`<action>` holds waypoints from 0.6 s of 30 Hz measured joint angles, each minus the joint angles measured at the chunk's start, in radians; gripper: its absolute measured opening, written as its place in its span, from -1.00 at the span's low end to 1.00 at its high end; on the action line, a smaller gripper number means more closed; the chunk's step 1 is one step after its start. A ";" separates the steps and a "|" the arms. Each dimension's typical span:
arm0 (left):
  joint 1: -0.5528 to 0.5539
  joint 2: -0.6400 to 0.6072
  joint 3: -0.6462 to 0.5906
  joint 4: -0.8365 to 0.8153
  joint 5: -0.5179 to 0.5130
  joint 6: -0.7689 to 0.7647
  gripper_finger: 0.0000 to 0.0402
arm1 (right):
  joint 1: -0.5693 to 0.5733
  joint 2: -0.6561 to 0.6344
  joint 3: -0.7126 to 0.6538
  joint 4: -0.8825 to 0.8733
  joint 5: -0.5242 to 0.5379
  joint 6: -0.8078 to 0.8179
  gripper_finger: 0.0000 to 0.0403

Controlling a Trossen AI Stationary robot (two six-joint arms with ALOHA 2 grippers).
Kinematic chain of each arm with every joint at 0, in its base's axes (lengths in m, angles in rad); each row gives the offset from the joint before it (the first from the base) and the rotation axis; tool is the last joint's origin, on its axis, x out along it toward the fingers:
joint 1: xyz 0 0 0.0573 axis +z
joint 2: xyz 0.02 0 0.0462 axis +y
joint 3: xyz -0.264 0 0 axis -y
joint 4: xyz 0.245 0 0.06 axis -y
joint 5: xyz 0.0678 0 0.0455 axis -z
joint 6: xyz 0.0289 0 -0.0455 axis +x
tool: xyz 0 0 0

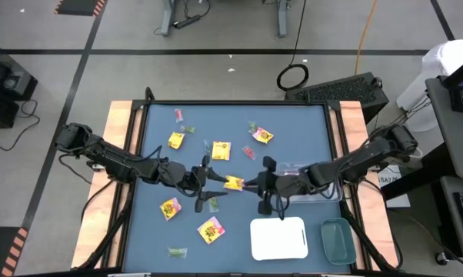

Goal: Sort candy
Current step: Put the transparent candy roll into the transparent bin

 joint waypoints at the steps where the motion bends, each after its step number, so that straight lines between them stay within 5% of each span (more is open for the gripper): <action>1: 0.000 0.000 0.000 0.005 0.000 0.000 -0.01 | 0.003 0.019 0.000 0.036 0.002 -0.018 -0.86; 18: -0.007 0.084 0.000 0.197 0.002 -0.006 0.28 | 0.005 0.150 0.000 0.293 0.106 -0.110 -0.86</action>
